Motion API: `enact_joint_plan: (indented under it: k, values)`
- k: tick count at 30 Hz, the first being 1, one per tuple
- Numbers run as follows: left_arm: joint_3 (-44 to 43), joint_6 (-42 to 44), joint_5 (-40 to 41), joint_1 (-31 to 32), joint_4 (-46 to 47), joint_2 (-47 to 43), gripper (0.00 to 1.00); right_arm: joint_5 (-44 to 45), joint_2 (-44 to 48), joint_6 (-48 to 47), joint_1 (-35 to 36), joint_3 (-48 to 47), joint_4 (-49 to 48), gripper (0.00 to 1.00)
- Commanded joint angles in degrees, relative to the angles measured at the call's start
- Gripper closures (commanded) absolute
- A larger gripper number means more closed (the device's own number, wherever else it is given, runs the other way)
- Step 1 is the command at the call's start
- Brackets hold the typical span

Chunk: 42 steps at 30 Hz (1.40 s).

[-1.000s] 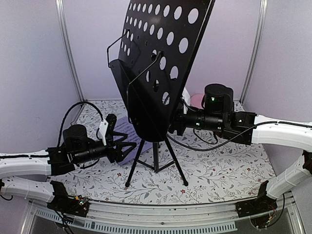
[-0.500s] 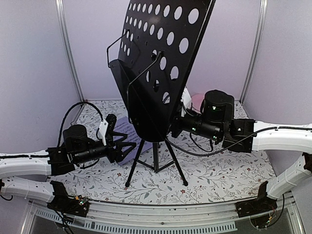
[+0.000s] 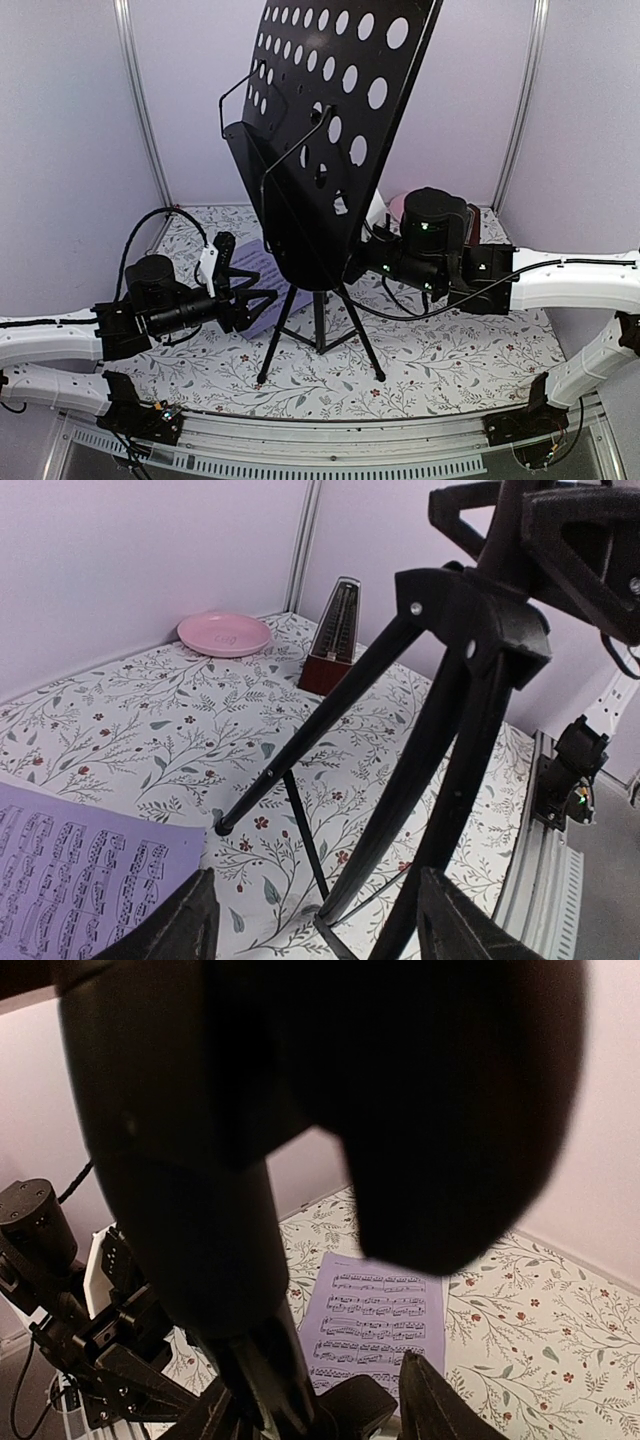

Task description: Set up the instrument practice props

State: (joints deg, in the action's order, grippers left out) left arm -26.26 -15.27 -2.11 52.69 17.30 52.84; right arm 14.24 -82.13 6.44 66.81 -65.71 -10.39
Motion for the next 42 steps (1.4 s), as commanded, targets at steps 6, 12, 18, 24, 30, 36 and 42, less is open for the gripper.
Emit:
enact_joint_plan:
  k: [6,12,18,24,30,36,42]
  values:
    - [0.5,0.7,0.2,-0.7,0.5,-0.7,0.32,4.4,-2.2,0.6,1.0,-2.1,1.2,0.56]
    - [0.2,1.0,0.4,-0.8,0.1,-0.8,0.32,6.5,-2.3,0.9,1.0,-2.4,2.3,0.74]
    - [0.0,1.2,0.7,-0.9,0.3,-0.5,0.32,6.8,-0.8,0.6,1.0,-1.3,-0.5,1.0]
    - [0.1,1.6,1.1,-0.8,1.7,-0.1,0.32,6.6,0.4,-3.6,0.5,-1.2,-4.8,1.0]
    - [-0.1,2.1,1.1,-0.9,3.4,1.5,0.33,4.5,1.2,-7.6,-2.3,-1.2,-7.9,1.0]
    - [-1.0,2.9,1.0,-0.9,4.9,3.5,0.33,2.1,1.0,-9.7,-5.6,-3.0,-10.1,1.0]
    - [-2.3,3.9,0.9,-1.0,6.8,6.6,0.33,-2.4,0.2,-9.7,-10.5,-4.1,-11.5,1.0]
